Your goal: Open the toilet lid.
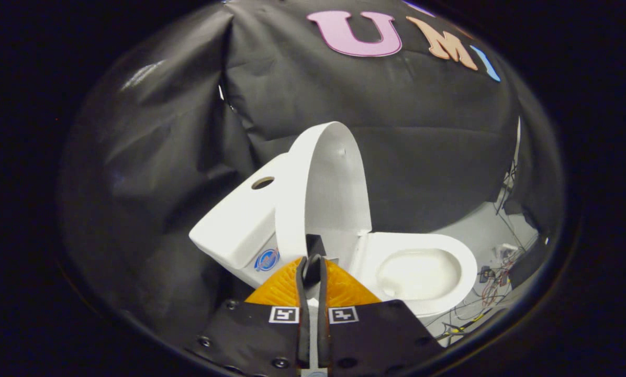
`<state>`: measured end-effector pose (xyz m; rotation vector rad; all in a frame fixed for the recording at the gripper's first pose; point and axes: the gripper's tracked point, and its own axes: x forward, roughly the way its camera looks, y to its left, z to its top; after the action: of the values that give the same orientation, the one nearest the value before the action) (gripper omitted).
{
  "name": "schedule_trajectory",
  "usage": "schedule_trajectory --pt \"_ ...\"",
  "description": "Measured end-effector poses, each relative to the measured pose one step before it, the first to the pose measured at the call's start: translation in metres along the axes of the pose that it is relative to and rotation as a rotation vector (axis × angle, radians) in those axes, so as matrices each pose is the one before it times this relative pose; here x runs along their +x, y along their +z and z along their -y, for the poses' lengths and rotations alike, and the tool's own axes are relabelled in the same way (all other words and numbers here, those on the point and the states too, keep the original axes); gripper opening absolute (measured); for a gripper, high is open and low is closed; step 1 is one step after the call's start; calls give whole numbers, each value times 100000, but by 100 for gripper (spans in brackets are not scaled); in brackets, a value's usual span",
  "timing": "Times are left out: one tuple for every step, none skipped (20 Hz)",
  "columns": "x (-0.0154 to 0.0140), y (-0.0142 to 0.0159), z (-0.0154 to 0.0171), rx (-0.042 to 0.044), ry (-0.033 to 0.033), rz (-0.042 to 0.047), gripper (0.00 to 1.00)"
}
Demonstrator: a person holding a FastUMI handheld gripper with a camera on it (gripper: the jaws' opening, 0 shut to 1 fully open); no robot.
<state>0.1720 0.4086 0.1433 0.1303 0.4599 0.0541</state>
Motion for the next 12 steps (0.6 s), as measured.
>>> schedule_trajectory --pt "336 -58 -325 291 1056 -329 7" --pt "104 -61 -344 -50 1795 593 6" --pt "20 -184 -419 -866 1848 -716 6" --pt "108 357 -227 -795 1418 2270 14" --pt "140 -95 -265 -712 1694 -412 15" --pt "-62 -252 -471 102 2526 416 15" --pt "-140 2 -475 640 4071 691 21" --pt "-71 87 -58 1245 2569 2602 32" --pt "-721 981 46 935 1949 3459 45" --pt "-497 799 767 -839 -1474 3474 58" --pt "-703 843 1231 -1195 -2558 3343 71" --pt "-502 581 1281 -875 -2936 2391 84"
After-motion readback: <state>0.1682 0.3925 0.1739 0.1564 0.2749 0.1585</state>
